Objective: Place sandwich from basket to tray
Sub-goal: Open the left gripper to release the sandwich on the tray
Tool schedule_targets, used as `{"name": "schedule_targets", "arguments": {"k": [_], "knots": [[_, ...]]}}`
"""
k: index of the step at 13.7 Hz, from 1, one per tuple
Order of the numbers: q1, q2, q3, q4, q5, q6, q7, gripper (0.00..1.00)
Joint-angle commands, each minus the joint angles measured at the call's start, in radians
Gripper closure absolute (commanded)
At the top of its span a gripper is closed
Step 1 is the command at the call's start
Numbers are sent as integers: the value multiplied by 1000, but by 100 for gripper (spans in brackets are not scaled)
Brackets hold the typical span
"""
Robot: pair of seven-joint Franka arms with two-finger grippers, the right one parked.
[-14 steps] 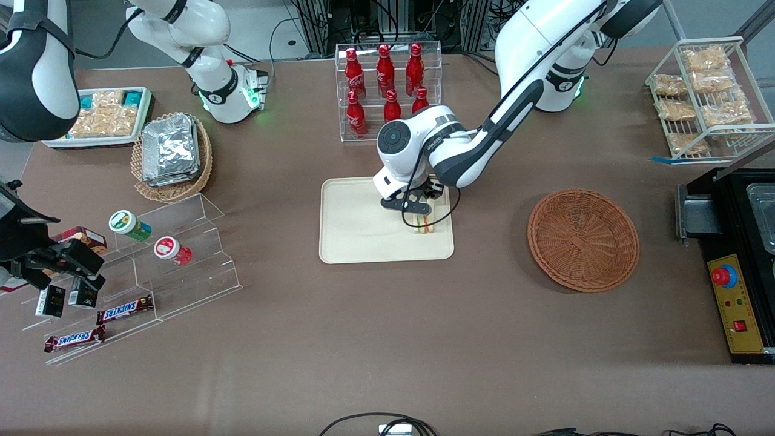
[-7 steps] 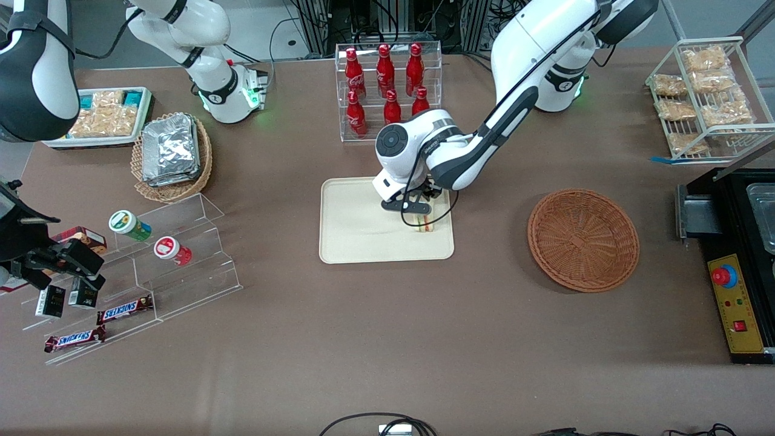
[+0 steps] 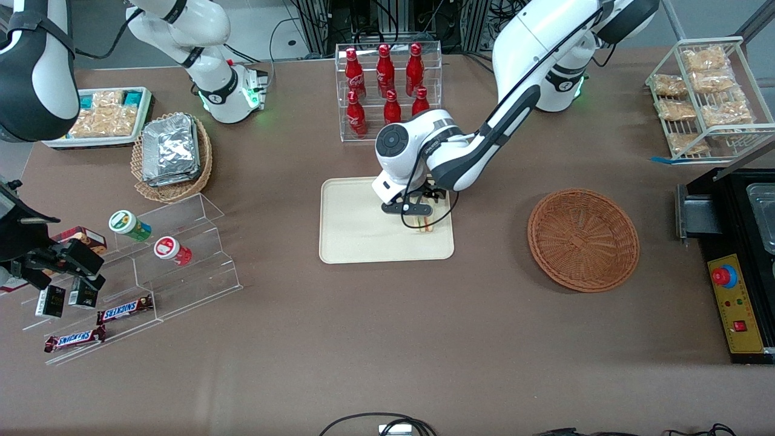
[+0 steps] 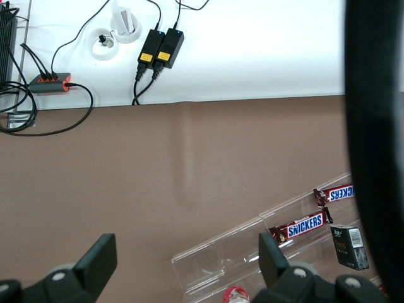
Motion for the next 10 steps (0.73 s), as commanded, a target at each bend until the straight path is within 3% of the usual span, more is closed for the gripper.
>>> {"name": "schedule_targets", "arguments": {"k": [1,10], "knots": [[10,-29,15,43,8,-16,-24,4],[239,-119,13,199,-44,-183,-69,2]]}}
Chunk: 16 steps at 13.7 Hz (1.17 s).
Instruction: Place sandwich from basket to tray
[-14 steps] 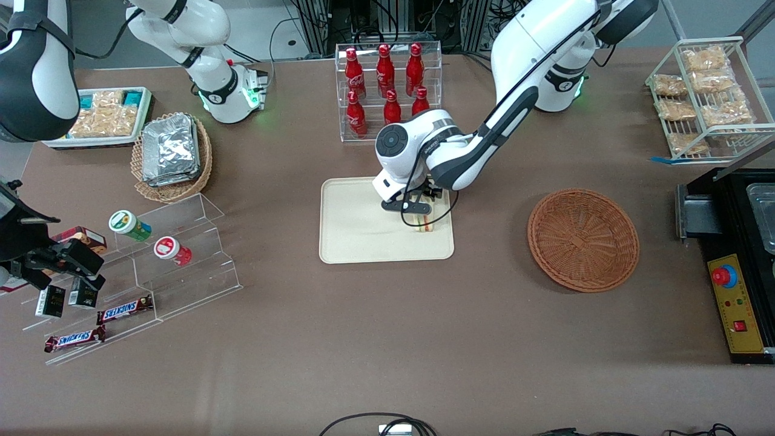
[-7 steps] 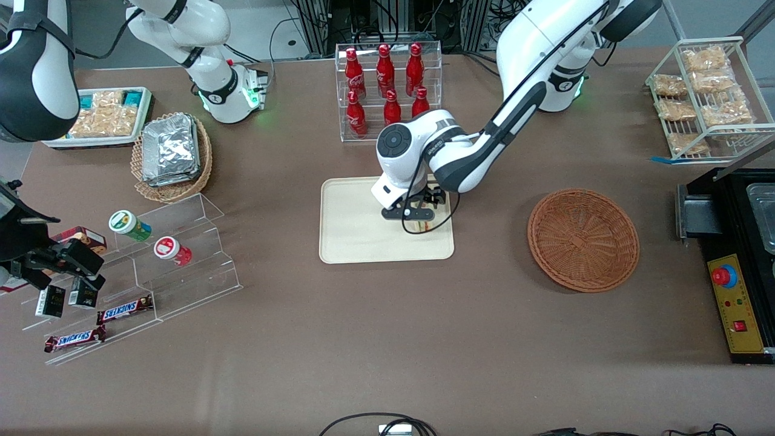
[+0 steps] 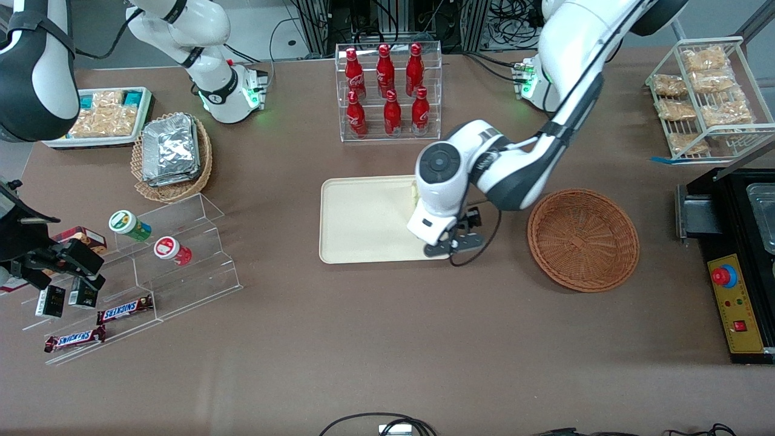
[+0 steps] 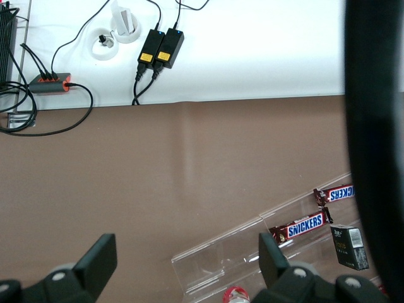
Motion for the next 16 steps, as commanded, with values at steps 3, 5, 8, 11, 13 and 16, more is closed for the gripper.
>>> {"name": "schedule_targets", "arguments": {"k": [3,5,8,11,13,16], "knots": [[133,-109,-7,1,-17,-143,-1,1],[181,-135,-7,4,-16,-157,2,1],[242,-171,-8,33,-30,-228,124,1],[306,-183,-8,102,-79,-341,266,1],[346,-213,-7,119,-89,-406,370,1],[368,-302,97,113,-175,-453,569,1]]}}
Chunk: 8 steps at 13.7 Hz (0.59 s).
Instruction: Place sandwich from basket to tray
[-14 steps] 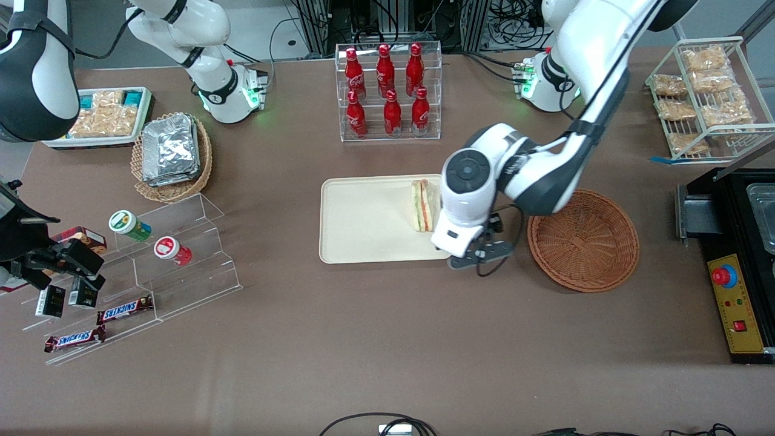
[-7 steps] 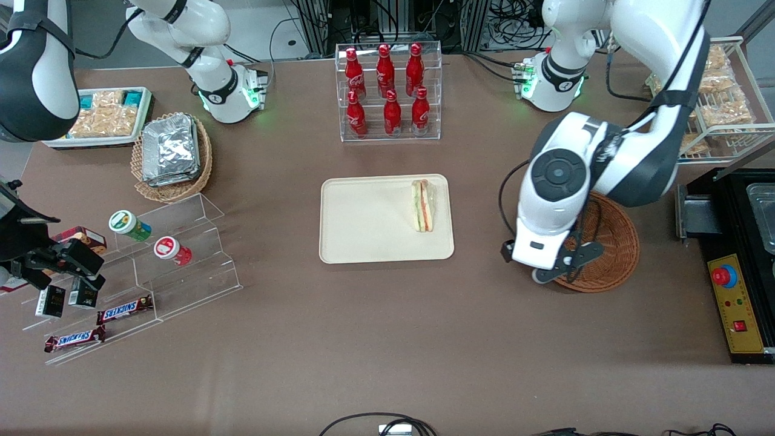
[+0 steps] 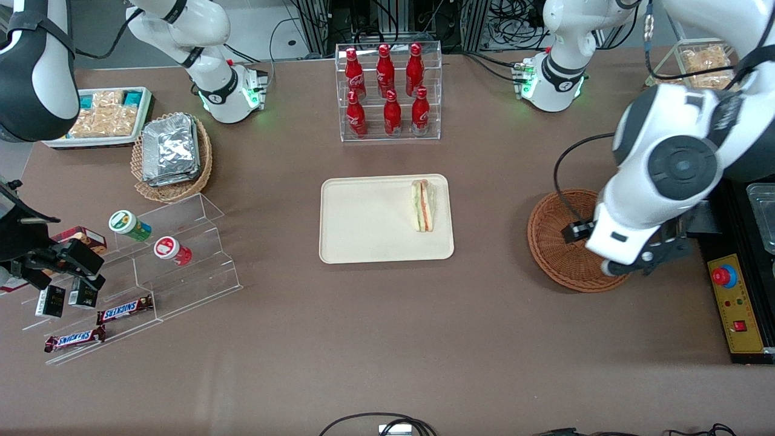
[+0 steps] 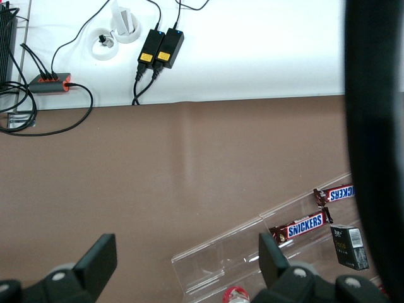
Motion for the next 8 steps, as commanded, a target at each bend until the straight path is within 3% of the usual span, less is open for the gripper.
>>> {"name": "schedule_targets", "arguments": {"k": [1,4,8], "knots": [[-26,-101,135,-25,-94,-29,164,1],[-80,-166,296,-32,-174,-61,350,1],[-79,-250,335,-64,-200,-77,621,1]]}}
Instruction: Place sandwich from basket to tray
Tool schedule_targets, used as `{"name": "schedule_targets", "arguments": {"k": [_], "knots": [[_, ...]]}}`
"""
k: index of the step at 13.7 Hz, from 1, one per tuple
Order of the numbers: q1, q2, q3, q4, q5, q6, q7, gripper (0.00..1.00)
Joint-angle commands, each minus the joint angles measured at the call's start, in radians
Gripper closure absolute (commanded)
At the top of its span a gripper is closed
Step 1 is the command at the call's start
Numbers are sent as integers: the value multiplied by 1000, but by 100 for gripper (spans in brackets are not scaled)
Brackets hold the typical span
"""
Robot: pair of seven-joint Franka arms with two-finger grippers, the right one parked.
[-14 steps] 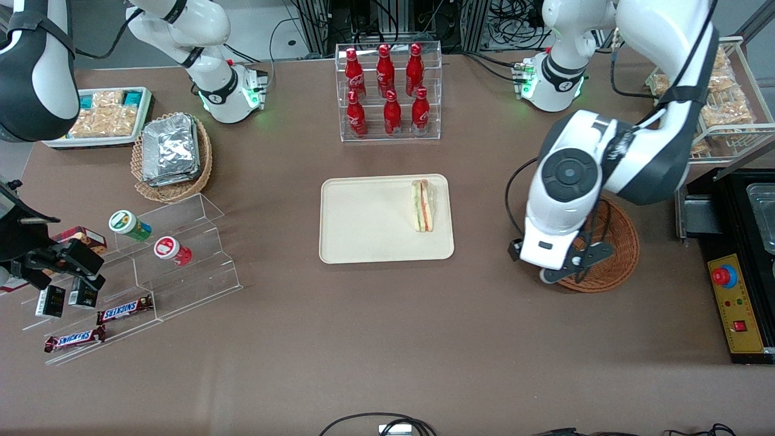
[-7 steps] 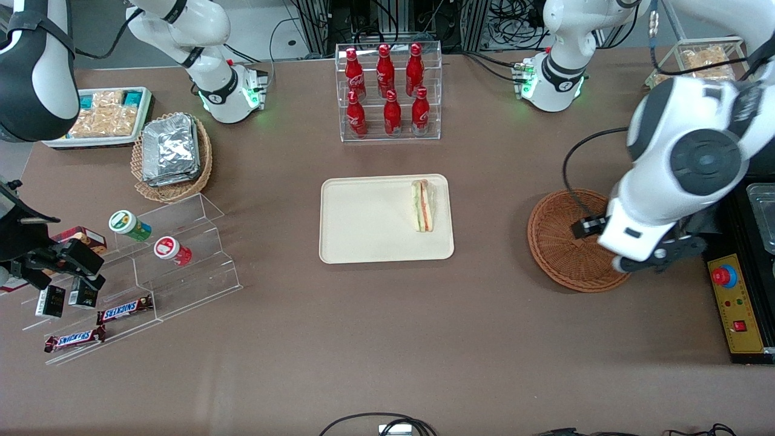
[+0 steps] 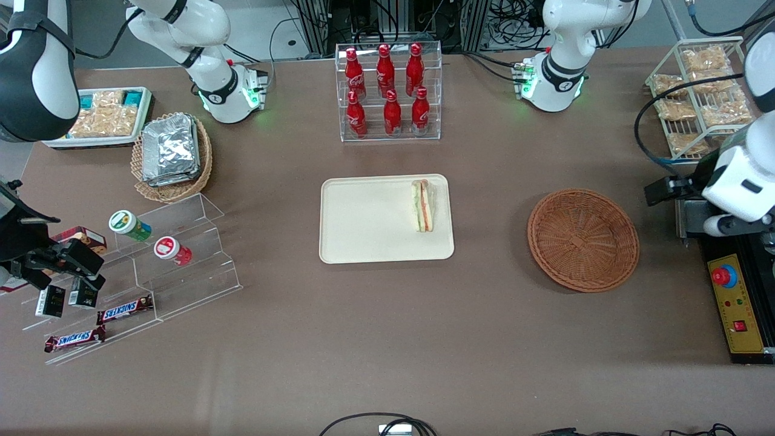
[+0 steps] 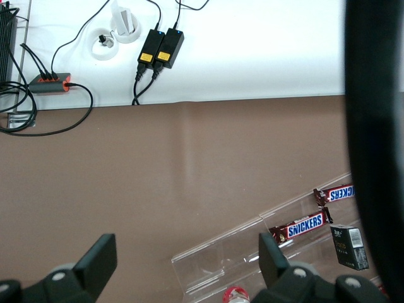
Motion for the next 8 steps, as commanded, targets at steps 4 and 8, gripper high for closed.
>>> {"name": "schedule_targets", "arguments": {"k": [4,8], "knots": [[-23,-103,21,-59,-66,-12,201,0],[-21,-100,21,-57,-76,-23,199,0]]}}
